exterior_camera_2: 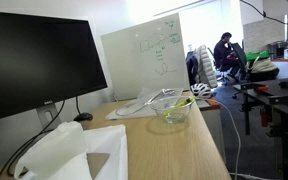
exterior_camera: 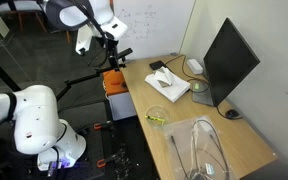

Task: Move the bowl to the right

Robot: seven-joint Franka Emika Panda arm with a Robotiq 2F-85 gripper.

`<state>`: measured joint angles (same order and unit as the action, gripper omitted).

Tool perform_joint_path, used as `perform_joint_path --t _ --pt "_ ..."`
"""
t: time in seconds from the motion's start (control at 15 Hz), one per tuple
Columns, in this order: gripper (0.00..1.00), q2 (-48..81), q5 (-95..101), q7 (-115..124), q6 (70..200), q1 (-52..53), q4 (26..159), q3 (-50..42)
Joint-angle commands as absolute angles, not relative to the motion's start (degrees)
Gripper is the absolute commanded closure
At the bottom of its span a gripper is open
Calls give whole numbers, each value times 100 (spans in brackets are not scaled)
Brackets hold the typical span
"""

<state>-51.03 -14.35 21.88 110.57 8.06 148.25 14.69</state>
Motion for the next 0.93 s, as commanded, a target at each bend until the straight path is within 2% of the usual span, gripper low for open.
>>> perform_joint_path --t 0.0,0.4,0.87 --pt "0 -5112 -1474 2149 11037 746 14814 1509" --pt "0 -5034 -1466 2218 11160 690 14822 1558" --pt "0 -3334 -829 2626 12741 156 14854 2135"
